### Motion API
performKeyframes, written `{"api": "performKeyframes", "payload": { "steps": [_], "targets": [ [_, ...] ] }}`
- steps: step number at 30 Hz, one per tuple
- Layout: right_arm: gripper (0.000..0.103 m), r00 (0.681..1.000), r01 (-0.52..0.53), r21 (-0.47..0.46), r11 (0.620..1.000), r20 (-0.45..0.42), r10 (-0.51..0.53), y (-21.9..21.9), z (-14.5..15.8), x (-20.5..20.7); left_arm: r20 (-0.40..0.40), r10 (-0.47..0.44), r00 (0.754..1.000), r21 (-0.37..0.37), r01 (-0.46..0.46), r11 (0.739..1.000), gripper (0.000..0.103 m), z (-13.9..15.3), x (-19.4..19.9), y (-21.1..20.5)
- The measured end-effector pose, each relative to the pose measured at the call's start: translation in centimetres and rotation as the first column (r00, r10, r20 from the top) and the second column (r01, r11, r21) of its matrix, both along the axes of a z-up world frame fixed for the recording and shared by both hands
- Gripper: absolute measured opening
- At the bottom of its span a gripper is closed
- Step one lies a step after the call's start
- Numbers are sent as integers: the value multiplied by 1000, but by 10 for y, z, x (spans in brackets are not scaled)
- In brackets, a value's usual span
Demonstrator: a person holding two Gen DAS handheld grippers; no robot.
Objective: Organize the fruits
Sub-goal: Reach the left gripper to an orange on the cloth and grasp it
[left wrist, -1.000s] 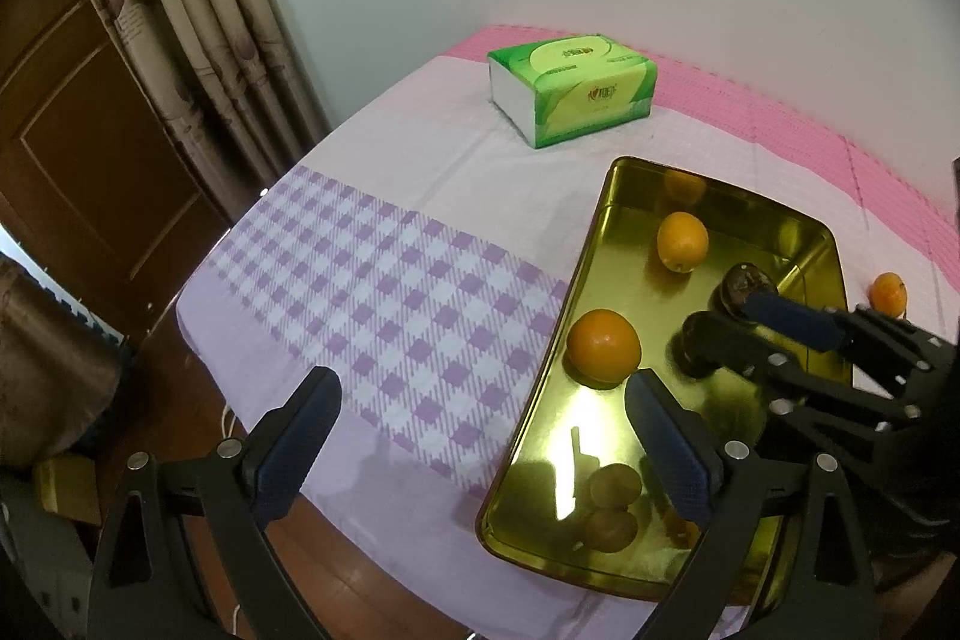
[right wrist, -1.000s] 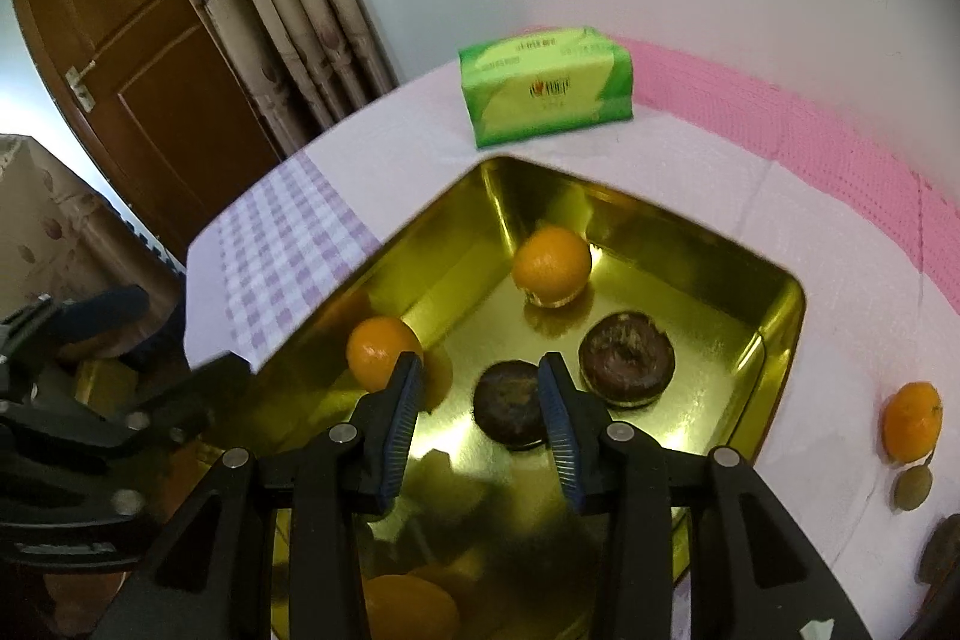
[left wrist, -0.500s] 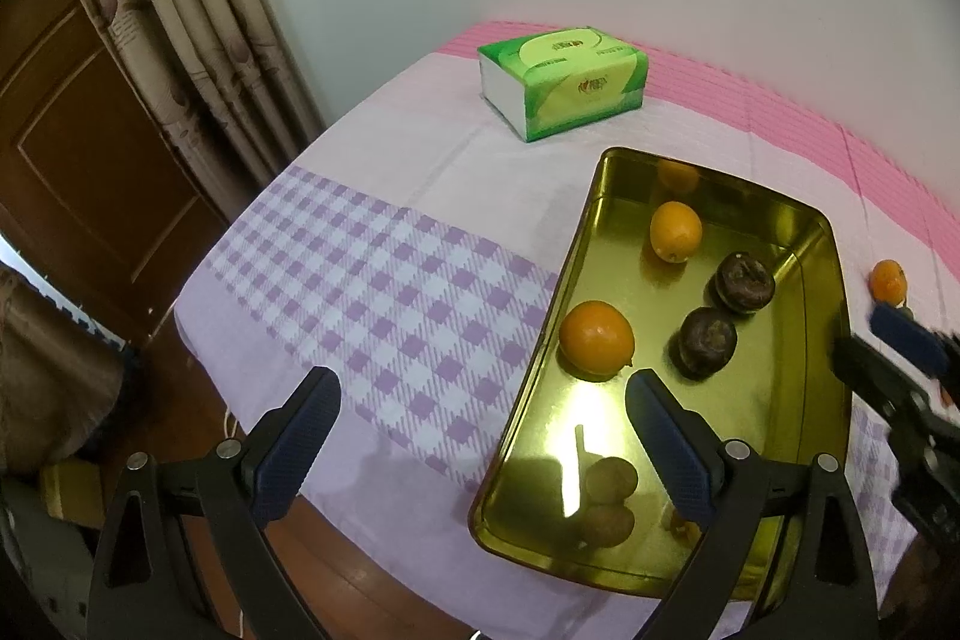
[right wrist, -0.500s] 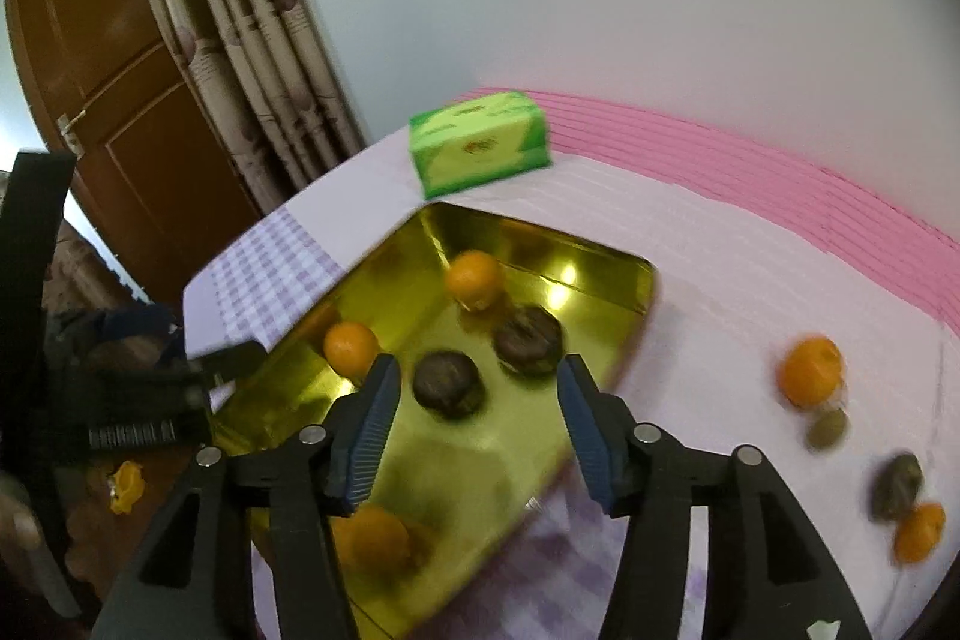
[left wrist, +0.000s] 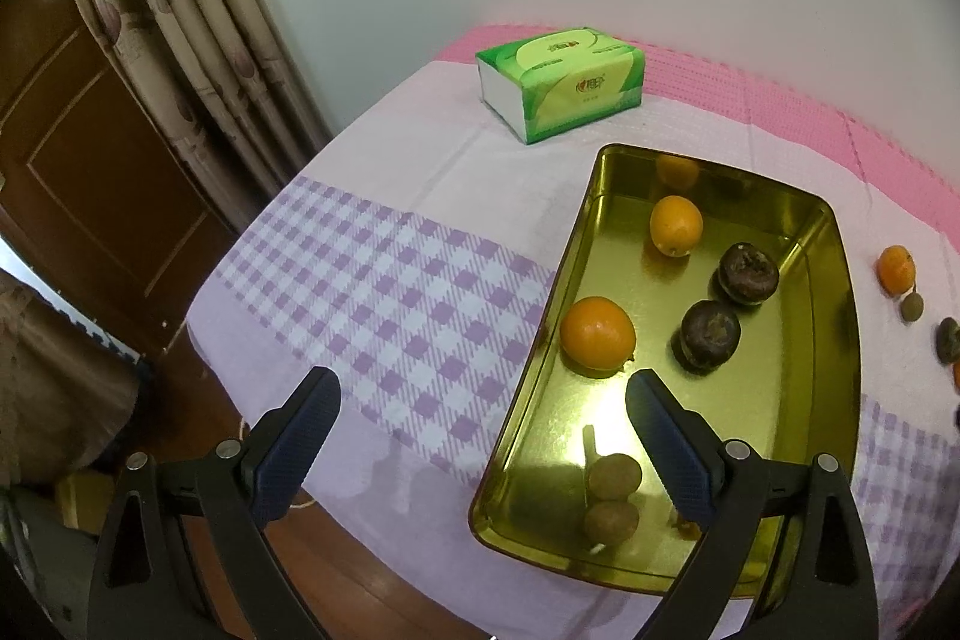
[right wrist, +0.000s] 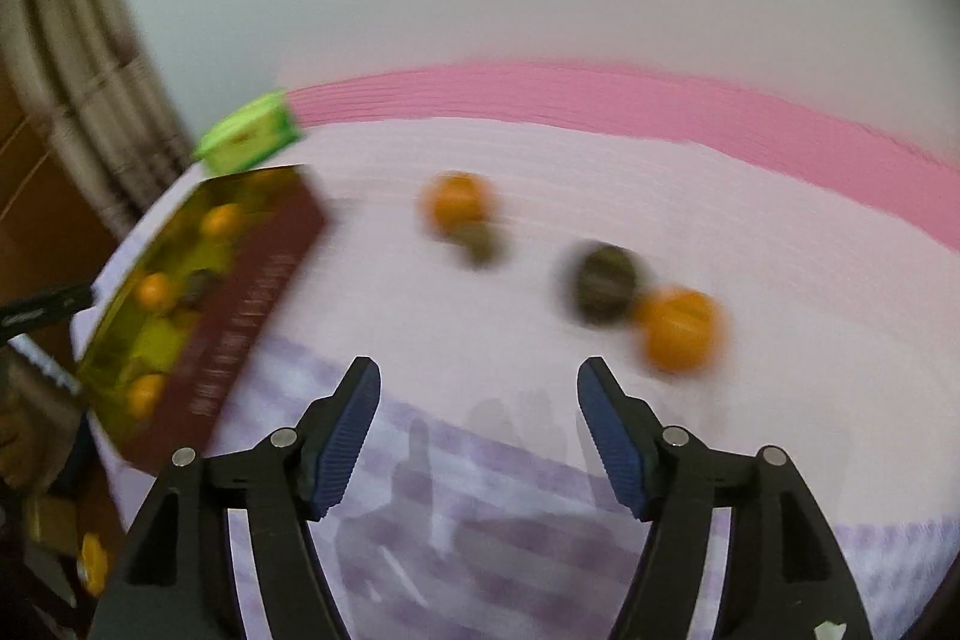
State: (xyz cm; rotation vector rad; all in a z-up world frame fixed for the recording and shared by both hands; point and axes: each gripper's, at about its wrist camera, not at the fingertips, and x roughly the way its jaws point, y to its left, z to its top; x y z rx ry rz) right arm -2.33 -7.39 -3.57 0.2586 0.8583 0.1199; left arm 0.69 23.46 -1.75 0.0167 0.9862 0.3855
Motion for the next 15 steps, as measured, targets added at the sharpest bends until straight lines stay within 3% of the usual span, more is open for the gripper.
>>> {"api": "performKeyframes", "payload": {
  "steps": [8, 15],
  "targets": [
    [76, 970, 234, -76, 969, -56, -238, -92, -29, -28, -4, -24, 1000, 74, 24, 997, 96, -2, -3, -14],
    [87, 940, 319, -141, 937, -81, -332, -131, -44, -38, -5, -53, 999, 148, 53, 988, 96, -1, -7, -32]
  ]
}}
